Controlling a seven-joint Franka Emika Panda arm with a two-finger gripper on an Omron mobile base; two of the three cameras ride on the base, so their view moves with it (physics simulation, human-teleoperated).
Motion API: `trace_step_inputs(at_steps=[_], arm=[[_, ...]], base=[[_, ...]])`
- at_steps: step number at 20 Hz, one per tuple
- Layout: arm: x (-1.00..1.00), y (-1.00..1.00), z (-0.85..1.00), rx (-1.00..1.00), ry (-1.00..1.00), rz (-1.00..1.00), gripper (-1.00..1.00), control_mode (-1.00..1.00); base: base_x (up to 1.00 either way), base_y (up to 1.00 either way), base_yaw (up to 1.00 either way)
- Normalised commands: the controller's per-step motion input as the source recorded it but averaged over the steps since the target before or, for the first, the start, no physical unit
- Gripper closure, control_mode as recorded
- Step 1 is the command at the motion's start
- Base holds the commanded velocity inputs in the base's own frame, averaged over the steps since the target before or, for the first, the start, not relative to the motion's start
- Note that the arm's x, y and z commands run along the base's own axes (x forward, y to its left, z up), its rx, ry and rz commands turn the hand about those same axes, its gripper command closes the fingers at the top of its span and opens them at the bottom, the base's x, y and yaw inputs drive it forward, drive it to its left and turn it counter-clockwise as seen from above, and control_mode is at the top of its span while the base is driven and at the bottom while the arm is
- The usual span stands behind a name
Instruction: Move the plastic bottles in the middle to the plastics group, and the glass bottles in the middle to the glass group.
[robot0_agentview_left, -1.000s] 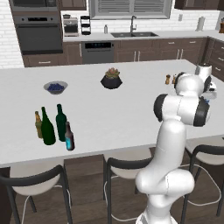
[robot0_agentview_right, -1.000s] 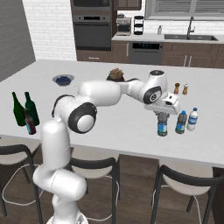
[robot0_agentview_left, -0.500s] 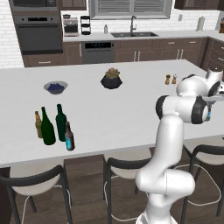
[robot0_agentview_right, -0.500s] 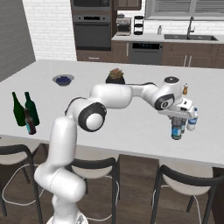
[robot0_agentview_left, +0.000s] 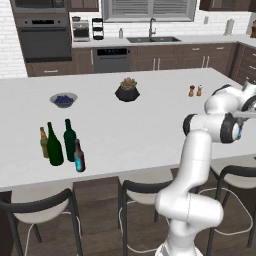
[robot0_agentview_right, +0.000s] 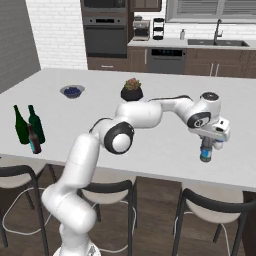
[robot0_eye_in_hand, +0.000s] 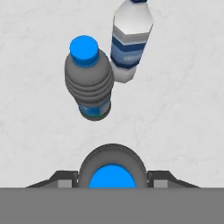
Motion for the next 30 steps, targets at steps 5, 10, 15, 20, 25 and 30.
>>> trace_step_inputs(at_steps=[5, 10, 15, 20, 25, 30], arm=[[0.14, -0.18, -0.13, 0.10, 0.00, 0.00, 1.00, -1.00], [0.00, -0.03, -0.25, 0.05, -0.04, 0.00, 1.00, -1.00], [0.00, 0.05, -0.35, 0.00, -0.03, 0.00, 1.00, -1.00], [-0.02, 0.18, -0.43, 0.00, -0.06, 0.00, 1.00, -1.00], [-0.19, 0.37, -0.50, -0.03, -0.07, 0.00, -1.00, -1.00], [-0.25, 0.43, -0.26, -0.10, -0.04, 0.00, -1.00, -1.00]], base=[[0.00, 0.00, 0.00], [0.00, 0.00, 0.00], [0.00, 0.00, 0.00], [0.00, 0.00, 0.00], [0.00, 0.00, 0.00], [0.00, 0.00, 0.00]])
